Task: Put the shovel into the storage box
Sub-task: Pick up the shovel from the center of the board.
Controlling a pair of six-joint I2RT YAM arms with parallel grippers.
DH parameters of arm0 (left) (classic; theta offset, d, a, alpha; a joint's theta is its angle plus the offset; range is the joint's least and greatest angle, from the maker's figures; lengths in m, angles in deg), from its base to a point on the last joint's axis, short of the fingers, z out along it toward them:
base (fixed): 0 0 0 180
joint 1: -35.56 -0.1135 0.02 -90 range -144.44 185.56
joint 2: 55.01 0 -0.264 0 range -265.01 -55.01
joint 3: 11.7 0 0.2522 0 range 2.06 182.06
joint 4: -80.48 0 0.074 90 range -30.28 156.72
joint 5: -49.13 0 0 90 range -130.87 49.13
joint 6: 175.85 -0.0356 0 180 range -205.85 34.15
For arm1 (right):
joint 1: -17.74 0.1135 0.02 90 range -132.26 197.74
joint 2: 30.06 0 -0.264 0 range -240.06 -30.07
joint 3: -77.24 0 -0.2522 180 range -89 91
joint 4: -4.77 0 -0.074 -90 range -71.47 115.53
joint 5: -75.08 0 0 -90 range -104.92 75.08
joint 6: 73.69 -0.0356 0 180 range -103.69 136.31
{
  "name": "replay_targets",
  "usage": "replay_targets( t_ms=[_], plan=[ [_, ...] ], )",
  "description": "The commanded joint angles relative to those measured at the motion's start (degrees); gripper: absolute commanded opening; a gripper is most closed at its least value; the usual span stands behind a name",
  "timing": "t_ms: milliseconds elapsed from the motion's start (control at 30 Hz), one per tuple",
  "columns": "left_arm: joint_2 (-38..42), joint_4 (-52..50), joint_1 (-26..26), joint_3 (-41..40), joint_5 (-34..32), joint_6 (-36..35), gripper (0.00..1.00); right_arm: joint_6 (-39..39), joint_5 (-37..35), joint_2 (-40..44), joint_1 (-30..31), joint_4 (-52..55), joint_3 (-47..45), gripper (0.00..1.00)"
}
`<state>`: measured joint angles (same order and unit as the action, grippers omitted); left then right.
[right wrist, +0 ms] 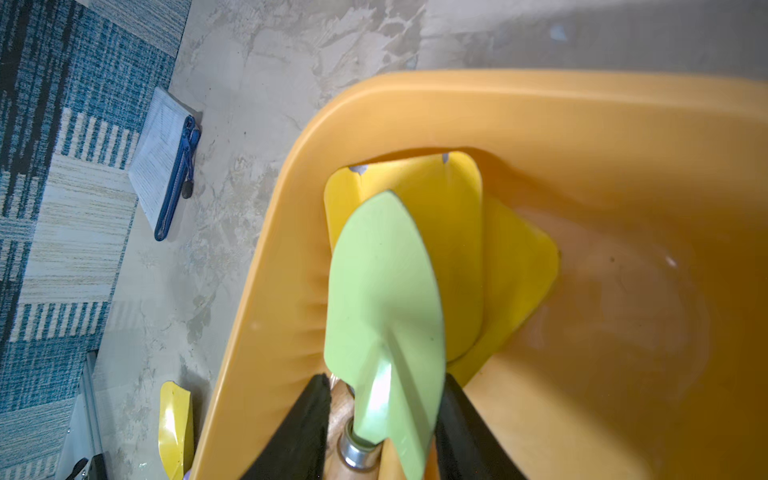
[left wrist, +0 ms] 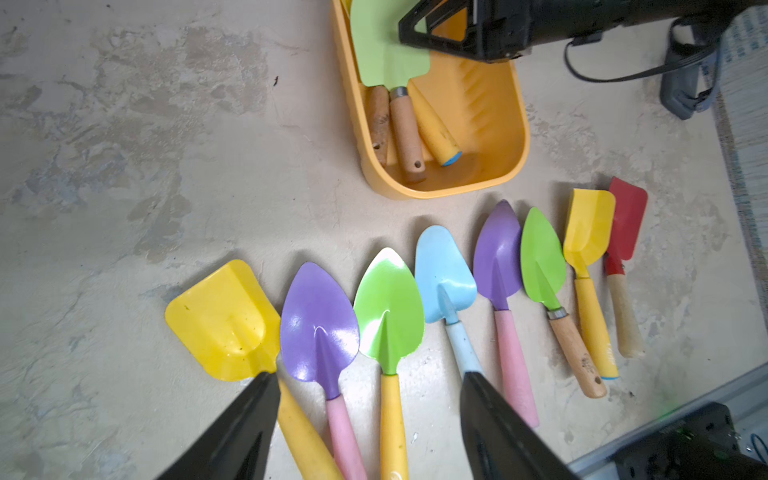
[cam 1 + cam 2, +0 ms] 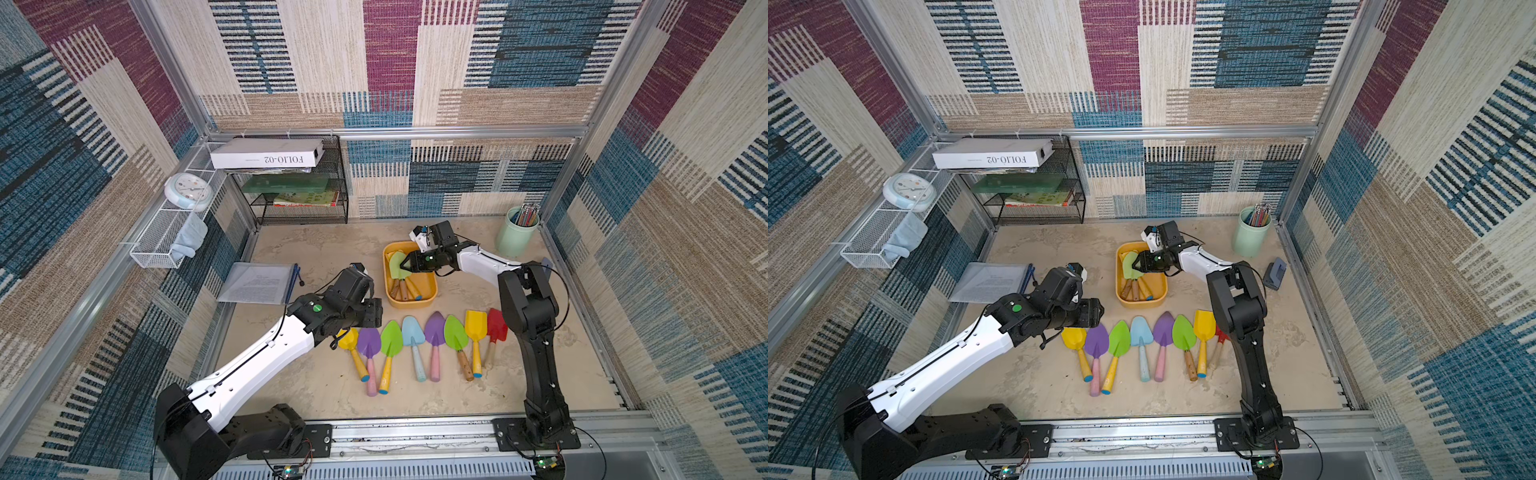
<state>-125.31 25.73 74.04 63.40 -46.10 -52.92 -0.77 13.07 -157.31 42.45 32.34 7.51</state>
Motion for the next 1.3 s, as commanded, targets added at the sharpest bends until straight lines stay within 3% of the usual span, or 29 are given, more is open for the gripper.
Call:
replay_targets(
  t_ms=[0, 200, 367, 900, 1267],
  plan=[
    [0.6, -3.4, -0.1, -1.1, -4.4, 3.5, 0.73, 1.5, -1.8, 1.6, 0.1, 2.0, -0.3, 0.46],
    [1.4, -6.6, -0.7, -3.1, -8.5, 8.2, 0.73, 2.5, -3.5, 4.4, 0.0, 3.6, -0.2, 0.49],
    [1.0, -7.2, -2.7, -4.8, -8.1, 9.5, 0.73, 2.9, -5.0, 7.3, 0.1, 4.7, -0.8, 0.49],
    [-2.4, 3.5, -14.1, -14.9, 4.9, 9.0, 0.71, 4.0, -12.6, 24.9, 1.3, 5.2, -12.9, 0.48],
    [-8.5, 7.5, -18.2, -18.2, 6.8, 10.1, 0.65, 3.4, -14.8, 33.0, 2.8, 3.9, -21.7, 0.46]
  ],
)
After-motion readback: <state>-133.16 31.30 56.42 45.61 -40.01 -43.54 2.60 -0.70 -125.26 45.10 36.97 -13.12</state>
